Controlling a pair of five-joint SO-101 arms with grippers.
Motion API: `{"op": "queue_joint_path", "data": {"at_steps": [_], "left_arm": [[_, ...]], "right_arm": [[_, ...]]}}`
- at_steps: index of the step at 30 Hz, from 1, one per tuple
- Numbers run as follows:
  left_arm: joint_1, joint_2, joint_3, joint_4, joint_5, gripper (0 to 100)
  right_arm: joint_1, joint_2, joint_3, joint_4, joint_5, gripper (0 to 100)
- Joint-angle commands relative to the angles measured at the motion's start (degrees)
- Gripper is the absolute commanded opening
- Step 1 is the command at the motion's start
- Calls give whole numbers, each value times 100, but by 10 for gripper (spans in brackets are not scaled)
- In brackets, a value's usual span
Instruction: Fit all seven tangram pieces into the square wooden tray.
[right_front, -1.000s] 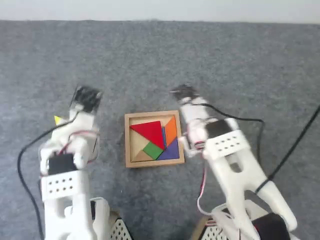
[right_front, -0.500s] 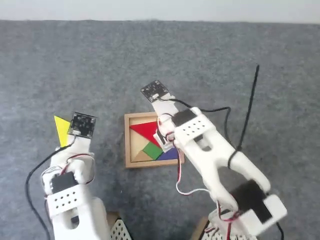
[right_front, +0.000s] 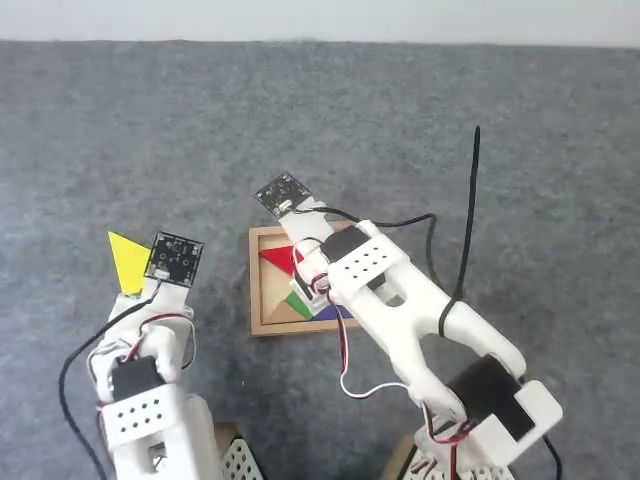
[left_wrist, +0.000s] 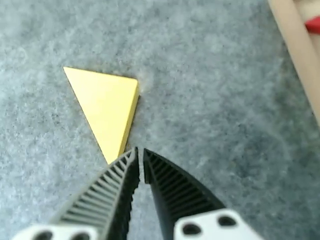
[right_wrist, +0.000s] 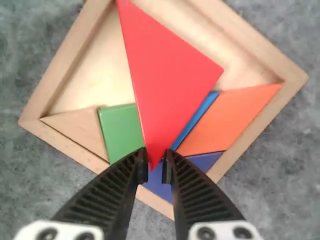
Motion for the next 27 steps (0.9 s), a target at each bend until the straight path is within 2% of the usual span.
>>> {"op": "queue_joint_path", "data": {"at_steps": [1,5,10,14,17,27], "left_arm": [[44,-475,4,264,-53,13],[44,-941,136,492,-53,13],[44,-1670,330,888,-62,13],[62,-2418,453,1345,-62,13],[70,-2901,514,1723,-62,13],[70,-2787,514,1582,-44,13]], "right_arm": [[-242,-31,-334,-110,-44,66],[-330,-84,-334,-66,255,62],[514,-31,-501,-75,352,61],[611,-31,-492,-84,352,61],[514,4,-501,-119,325,61],[-585,919,-703,-268,141,61]]}}
